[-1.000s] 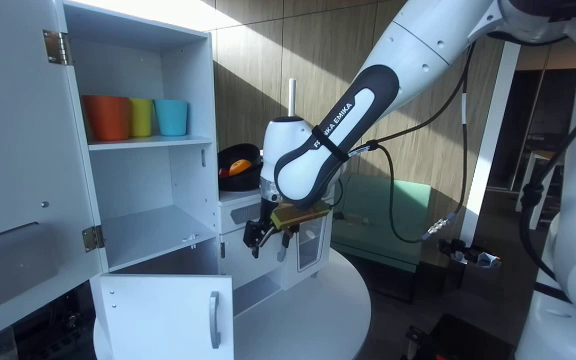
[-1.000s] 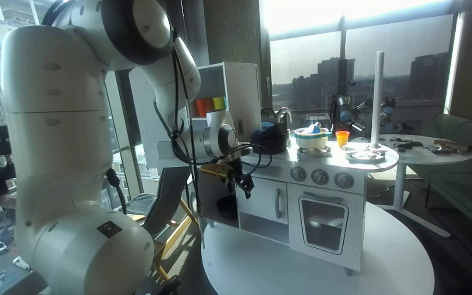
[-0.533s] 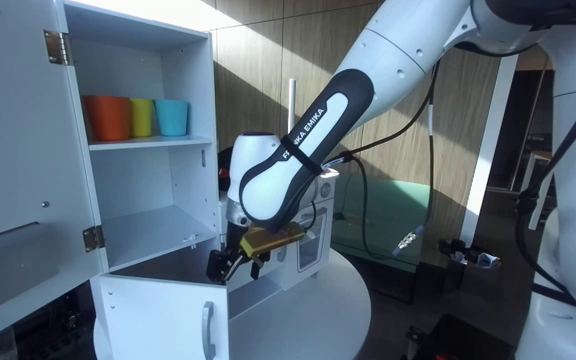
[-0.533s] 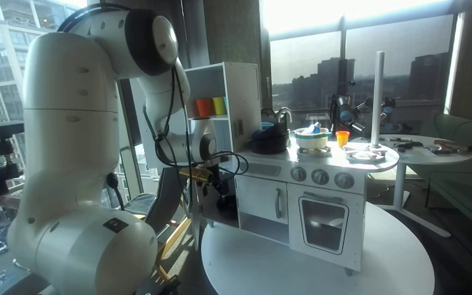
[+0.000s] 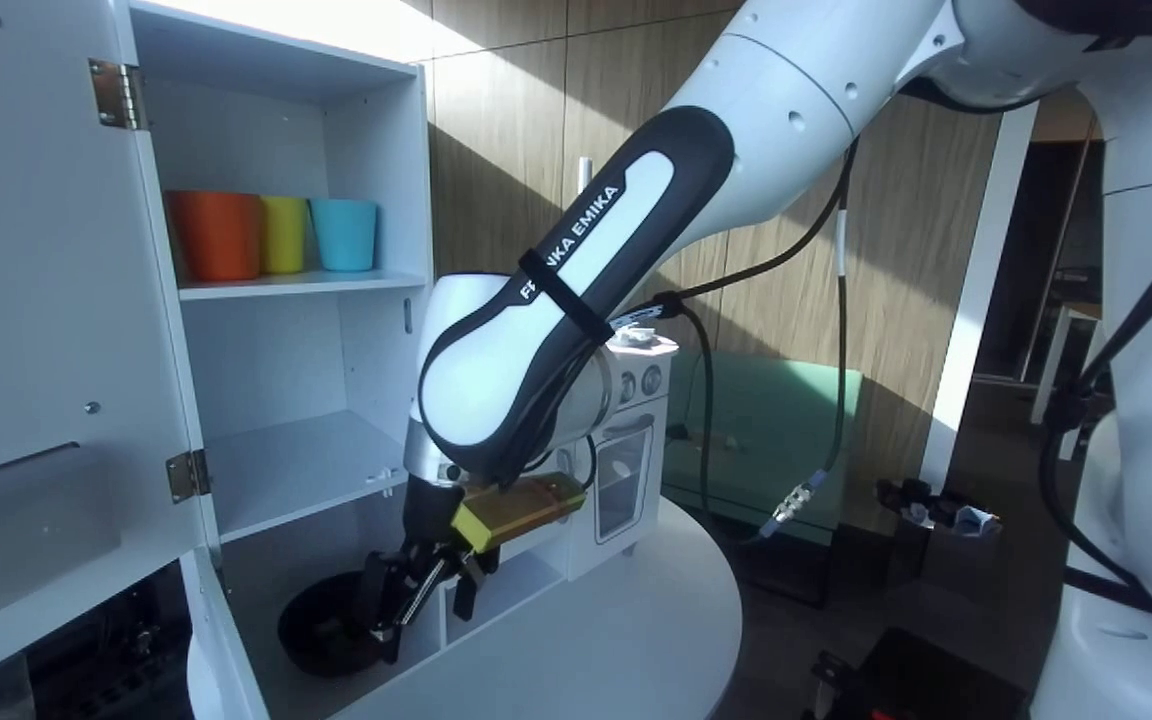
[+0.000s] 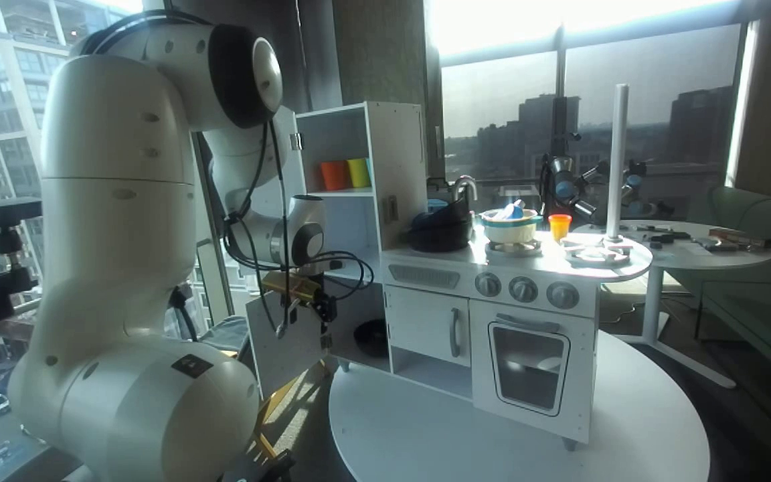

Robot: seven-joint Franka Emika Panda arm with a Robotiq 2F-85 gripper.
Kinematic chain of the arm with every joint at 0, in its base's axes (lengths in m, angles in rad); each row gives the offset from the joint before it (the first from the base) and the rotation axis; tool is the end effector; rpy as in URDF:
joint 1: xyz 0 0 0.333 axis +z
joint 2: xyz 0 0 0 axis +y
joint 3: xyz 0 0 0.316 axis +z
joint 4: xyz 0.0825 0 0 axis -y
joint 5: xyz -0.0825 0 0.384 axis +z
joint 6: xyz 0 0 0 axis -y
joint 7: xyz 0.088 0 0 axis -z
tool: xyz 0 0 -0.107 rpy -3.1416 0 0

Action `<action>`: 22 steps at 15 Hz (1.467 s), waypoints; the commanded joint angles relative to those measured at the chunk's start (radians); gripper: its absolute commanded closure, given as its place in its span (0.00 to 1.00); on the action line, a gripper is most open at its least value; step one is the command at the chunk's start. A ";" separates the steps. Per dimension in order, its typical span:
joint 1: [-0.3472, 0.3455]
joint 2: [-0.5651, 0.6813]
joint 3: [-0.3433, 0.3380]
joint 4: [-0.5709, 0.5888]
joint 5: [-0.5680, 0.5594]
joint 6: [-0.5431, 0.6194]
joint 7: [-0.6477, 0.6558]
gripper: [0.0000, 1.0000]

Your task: Pull open the doors to the three compartments

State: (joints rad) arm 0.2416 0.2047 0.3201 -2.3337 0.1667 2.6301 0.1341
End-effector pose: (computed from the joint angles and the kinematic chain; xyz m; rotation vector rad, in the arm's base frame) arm 0.4490 0.2792 0.2628 -2.9363 -0.4087 -0.0590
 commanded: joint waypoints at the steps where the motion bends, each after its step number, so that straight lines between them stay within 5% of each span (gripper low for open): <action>1: -0.019 -0.003 -0.040 0.011 0.008 -0.009 -0.029 0.00; 6: -0.090 -0.004 -0.143 -0.017 -0.009 0.065 -0.052 0.00; 9: -0.200 -0.017 -0.116 -0.024 0.168 0.080 -0.302 0.00; 13: -0.282 -0.021 -0.124 -0.029 0.257 0.071 -0.532 0.00; 18: -0.266 0.005 -0.205 -0.040 0.098 0.108 -0.435 0.00; 22: -0.204 0.017 -0.319 -0.062 -0.220 0.180 -0.216 0.00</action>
State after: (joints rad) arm -0.0212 0.2171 0.0805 -2.3800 0.1264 2.7408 -0.2288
